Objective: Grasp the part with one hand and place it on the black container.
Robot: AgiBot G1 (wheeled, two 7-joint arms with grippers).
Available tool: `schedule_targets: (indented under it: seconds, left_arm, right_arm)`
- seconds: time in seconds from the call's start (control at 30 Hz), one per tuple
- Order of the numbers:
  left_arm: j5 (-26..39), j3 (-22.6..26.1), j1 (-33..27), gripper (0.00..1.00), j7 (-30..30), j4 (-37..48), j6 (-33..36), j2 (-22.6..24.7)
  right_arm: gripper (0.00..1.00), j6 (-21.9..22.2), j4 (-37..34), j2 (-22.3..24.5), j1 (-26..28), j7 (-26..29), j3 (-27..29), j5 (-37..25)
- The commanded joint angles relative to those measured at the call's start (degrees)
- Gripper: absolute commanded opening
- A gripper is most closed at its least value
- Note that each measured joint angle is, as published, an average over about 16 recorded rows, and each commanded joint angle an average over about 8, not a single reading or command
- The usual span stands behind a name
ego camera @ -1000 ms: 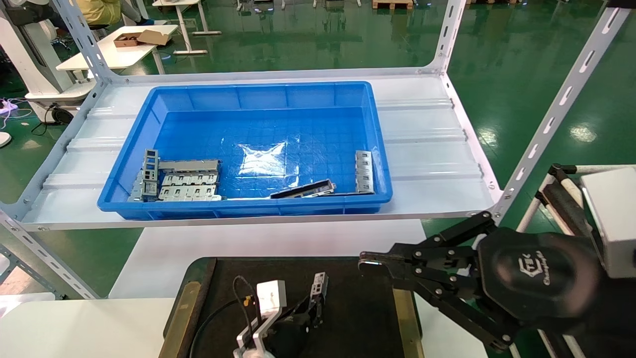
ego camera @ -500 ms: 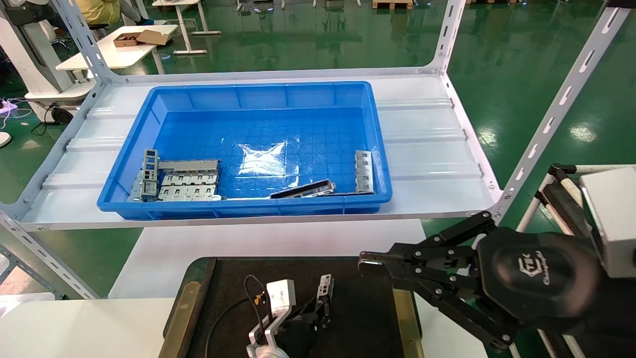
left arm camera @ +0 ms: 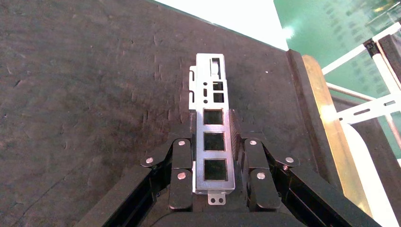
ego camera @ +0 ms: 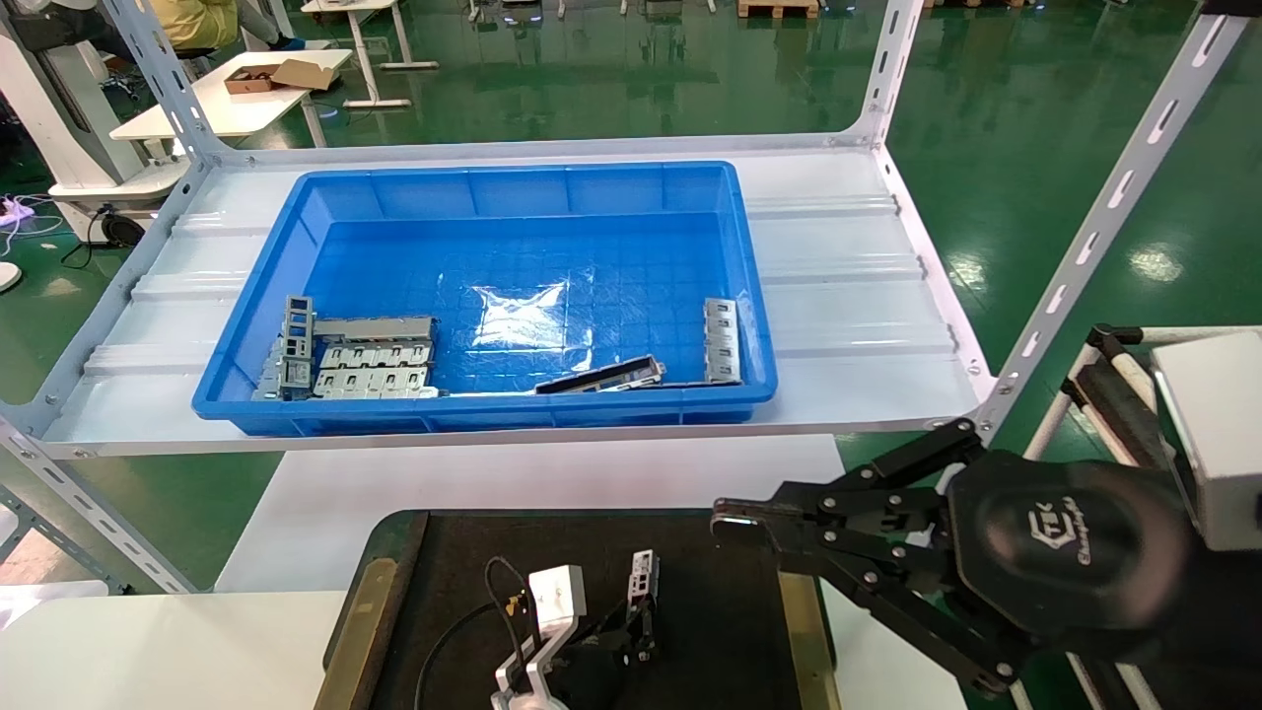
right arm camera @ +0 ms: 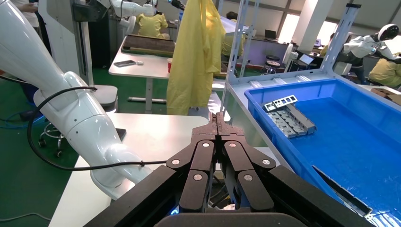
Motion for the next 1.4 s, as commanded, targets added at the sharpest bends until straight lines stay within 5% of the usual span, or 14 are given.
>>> schedule_targets:
  seconds: [0.03, 0.6, 1.1, 1.4]
  left_arm:
    - [0.0, -0.1, 0.0, 0.97, -0.4, 0.6, 0.4, 0.2]
    - [1.2, 0.4, -0.4, 1.0, -1.2, -1.3, 3.7, -2.2]
    - [5.0, -0.4, -0.7, 1.0, 1.1, -11.6, 18.6, -16.0]
    - [9.2, -6.2, 1.3, 1.0, 5.5, -16.2, 28.7, -23.7]
  right_arm:
    - [1.0, 0.0, 0.0, 0.0, 0.0, 0.0, 0.0, 0.0]
    - [1.0, 0.0, 0.0, 0.0, 0.0, 0.0, 0.0, 0.0]
    - [1.0, 0.0, 0.0, 0.0, 0.0, 0.0, 0.0, 0.0]
    - [1.0, 0.0, 0.0, 0.0, 0.0, 0.0, -0.1, 0.0]
